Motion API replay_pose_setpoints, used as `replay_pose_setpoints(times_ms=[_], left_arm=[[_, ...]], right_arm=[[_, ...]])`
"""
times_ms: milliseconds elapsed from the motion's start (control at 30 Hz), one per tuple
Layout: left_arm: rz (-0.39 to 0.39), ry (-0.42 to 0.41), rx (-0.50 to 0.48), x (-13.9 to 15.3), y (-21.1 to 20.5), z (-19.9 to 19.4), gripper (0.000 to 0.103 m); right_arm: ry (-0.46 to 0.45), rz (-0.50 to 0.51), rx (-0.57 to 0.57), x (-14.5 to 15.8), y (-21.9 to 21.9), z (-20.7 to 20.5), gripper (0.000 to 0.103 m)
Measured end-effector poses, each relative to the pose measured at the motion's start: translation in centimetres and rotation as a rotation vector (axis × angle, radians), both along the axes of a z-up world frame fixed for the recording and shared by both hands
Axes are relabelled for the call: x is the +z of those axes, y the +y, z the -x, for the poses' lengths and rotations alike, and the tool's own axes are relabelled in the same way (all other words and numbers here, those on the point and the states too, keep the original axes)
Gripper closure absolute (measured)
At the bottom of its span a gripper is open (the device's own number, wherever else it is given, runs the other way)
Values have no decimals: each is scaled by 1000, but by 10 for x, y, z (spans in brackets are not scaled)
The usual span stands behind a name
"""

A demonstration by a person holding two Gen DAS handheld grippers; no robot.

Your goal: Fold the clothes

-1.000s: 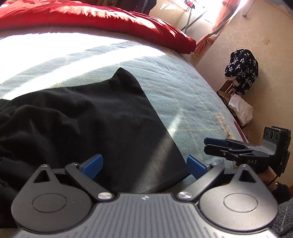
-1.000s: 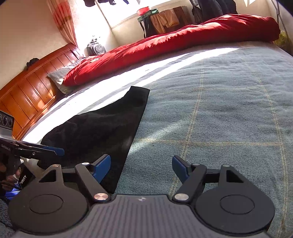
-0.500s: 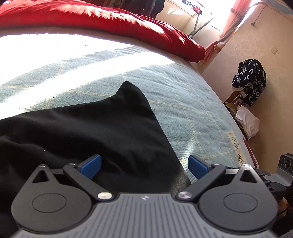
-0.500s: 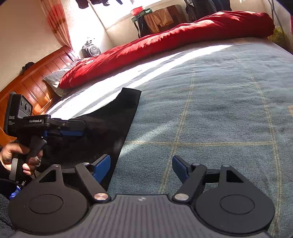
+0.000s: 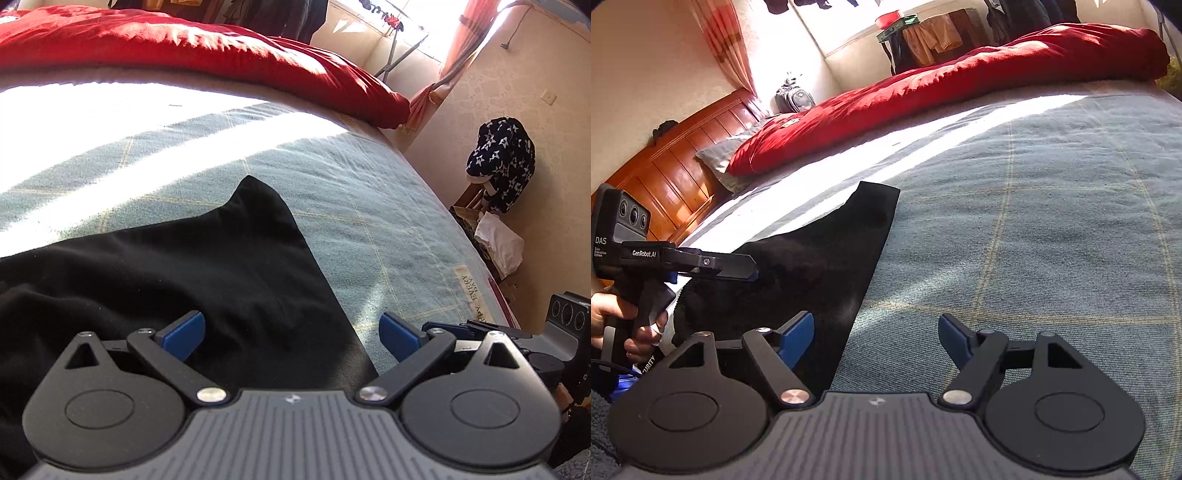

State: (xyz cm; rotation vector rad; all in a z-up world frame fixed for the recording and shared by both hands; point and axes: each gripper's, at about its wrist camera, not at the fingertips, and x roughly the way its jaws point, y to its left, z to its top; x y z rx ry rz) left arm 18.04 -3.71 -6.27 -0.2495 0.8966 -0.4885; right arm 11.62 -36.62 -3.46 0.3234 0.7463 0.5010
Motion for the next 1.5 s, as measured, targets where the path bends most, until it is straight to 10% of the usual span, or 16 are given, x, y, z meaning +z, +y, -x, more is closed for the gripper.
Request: replay_pose_setpoints(times_ms=[933, 1267, 1500], left_arm=[[2, 51, 50, -7, 5, 24, 3], [-86, 46, 339, -14, 70, 9, 3], [-74, -3, 352, 5, 76, 28, 3]], right_arm=[[-3, -8, 75, 0, 17, -10, 24], [2, -12, 88, -1, 14, -9, 23], [6, -28, 100, -1, 10, -16, 20]])
